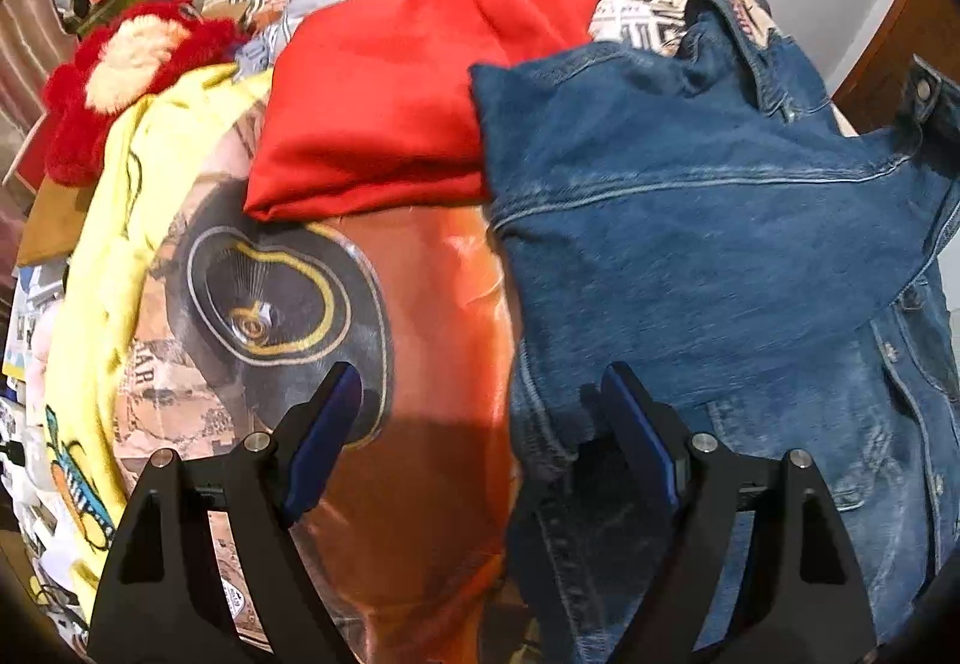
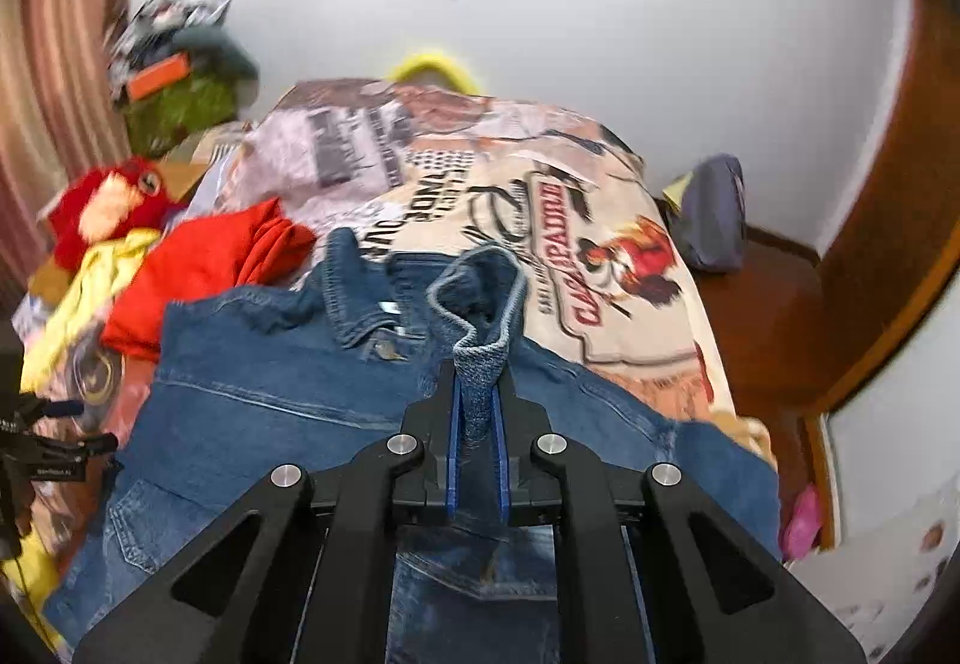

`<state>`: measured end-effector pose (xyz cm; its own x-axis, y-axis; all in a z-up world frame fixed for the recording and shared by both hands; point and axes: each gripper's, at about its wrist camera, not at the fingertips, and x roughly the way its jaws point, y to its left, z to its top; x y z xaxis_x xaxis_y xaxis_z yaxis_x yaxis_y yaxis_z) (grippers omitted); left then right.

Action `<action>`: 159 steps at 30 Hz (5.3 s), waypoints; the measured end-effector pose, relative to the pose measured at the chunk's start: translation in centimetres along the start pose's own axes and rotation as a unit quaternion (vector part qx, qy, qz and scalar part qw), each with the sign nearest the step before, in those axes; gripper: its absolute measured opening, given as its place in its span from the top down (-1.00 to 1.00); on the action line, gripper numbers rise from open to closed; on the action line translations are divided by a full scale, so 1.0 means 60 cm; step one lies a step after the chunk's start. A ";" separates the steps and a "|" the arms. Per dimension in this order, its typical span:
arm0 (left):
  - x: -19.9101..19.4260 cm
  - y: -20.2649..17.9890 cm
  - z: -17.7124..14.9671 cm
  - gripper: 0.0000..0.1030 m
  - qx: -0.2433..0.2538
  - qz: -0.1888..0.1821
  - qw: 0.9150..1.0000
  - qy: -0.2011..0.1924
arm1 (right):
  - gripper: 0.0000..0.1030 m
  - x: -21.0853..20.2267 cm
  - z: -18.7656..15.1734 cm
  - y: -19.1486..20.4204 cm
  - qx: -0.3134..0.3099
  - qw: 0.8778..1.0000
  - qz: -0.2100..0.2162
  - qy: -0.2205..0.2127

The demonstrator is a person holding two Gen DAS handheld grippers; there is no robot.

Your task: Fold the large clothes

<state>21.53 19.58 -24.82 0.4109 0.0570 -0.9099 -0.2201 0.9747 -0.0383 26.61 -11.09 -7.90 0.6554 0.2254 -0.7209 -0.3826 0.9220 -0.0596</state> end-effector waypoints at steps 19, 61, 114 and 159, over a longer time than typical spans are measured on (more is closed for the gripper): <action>0.004 -0.085 0.013 -0.59 0.046 -0.006 0.999 0.002 | 0.85 0.051 -0.145 -0.148 0.148 0.987 0.007 0.067; -0.052 -0.329 0.107 -0.60 0.154 -0.087 0.982 -0.064 | -0.11 0.005 -0.333 -0.424 0.437 0.890 0.014 0.127; -0.042 -0.278 0.057 -0.60 0.137 -0.072 0.987 -0.045 | 0.70 0.077 -0.185 -0.110 0.231 0.946 0.157 0.167; -0.038 -0.277 0.074 -0.60 0.109 -0.101 0.988 -0.051 | 0.86 0.001 -0.116 -0.309 0.390 0.918 0.069 -0.001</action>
<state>28.20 4.23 -20.26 0.5161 -0.1335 -0.8461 0.0670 0.9910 -0.1156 29.19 -30.35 -11.65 0.6366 0.3578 -0.6832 0.1199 0.8292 0.5460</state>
